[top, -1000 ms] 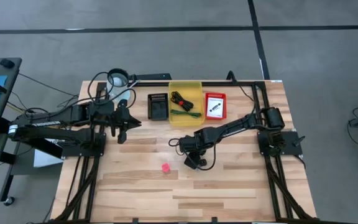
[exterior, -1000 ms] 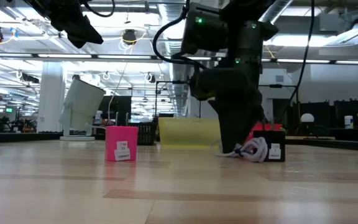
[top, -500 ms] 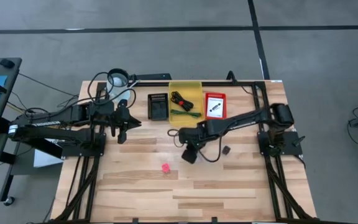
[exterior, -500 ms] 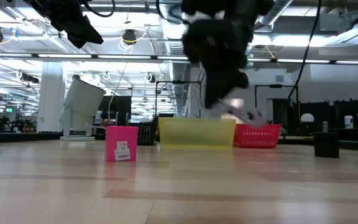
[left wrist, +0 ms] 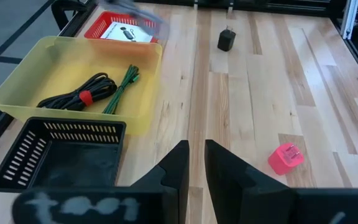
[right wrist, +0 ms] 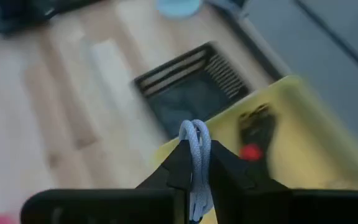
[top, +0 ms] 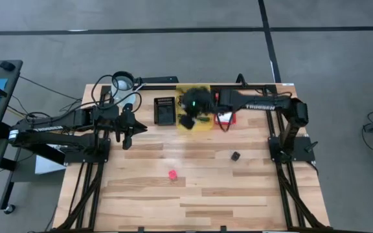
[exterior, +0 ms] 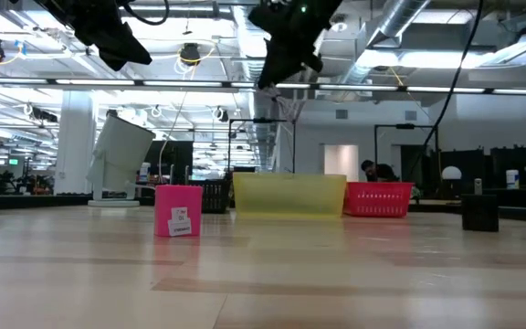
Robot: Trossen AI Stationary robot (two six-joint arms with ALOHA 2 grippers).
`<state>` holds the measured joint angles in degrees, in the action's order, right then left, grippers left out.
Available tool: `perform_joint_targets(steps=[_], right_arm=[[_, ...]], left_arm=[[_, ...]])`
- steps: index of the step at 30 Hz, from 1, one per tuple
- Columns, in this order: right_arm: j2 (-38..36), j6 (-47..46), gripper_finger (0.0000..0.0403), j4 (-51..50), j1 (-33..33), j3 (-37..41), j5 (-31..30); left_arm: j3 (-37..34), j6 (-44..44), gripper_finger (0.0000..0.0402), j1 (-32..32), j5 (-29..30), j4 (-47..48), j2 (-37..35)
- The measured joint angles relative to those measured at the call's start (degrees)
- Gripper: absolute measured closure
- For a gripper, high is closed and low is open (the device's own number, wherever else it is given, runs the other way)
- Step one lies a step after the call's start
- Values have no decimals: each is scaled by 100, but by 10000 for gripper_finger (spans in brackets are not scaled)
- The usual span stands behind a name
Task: Pick and place items into bin
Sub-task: Put the light blue charger cable into the yellow bin, then put the black charger adapter into the black bin
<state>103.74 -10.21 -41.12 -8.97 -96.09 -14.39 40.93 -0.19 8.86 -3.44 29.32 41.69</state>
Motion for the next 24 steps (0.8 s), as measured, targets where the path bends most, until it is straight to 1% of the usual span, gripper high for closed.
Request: perform_joint_targets(steps=[3, 8, 11, 17, 20, 24], right_arm=[[2, 169, 362, 9, -408, -16, 74], [63, 124, 314, -435, -995, -7, 68], [61, -29, 280, -517, -1213, -7, 59], [61, 62, 211, -680, -1199, 10, 79], [61, 108, 187, -1304, -1063, 10, 46], [61, -74, 166, -2521, -747, 13, -477]], left_arm=[[0, 0, 361, 0, 0, 0, 0], [0, 0, 361, 0, 0, 0, 0], [0, 0, 361, 1, 0, 0, 0], [0, -2, 361, 1, 0, 0, 0], [0, -2, 361, 0, 0, 0, 0], [0, -2, 361, 0, 0, 0, 0]])
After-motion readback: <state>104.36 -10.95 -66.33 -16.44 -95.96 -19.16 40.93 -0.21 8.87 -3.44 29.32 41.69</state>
